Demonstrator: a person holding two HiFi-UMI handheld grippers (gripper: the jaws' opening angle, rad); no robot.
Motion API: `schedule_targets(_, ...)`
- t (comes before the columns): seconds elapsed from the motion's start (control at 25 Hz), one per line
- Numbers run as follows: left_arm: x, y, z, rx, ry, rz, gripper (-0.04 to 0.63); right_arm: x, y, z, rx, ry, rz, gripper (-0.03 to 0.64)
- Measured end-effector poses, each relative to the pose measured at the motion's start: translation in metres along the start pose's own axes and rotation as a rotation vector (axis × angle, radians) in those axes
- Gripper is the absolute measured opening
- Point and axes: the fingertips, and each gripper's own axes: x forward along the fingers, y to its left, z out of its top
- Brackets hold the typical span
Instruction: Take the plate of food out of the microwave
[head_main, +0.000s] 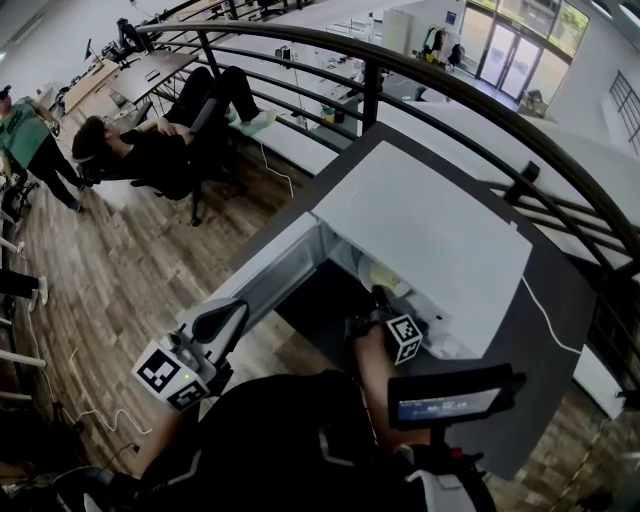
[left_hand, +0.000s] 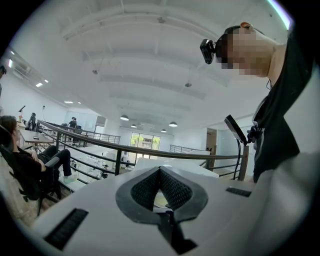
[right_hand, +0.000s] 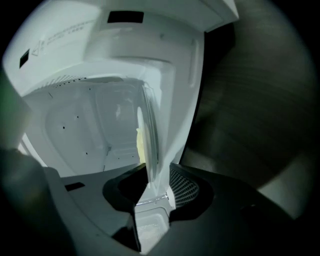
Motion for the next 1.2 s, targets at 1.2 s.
schedule_targets(1.2, -0.058, -0.028, 0.005, -0.034, 0.024, -0.194, 0.005, -0.114, 0.034, -0.081, -0.118, 0.155, 0.108, 0.015)
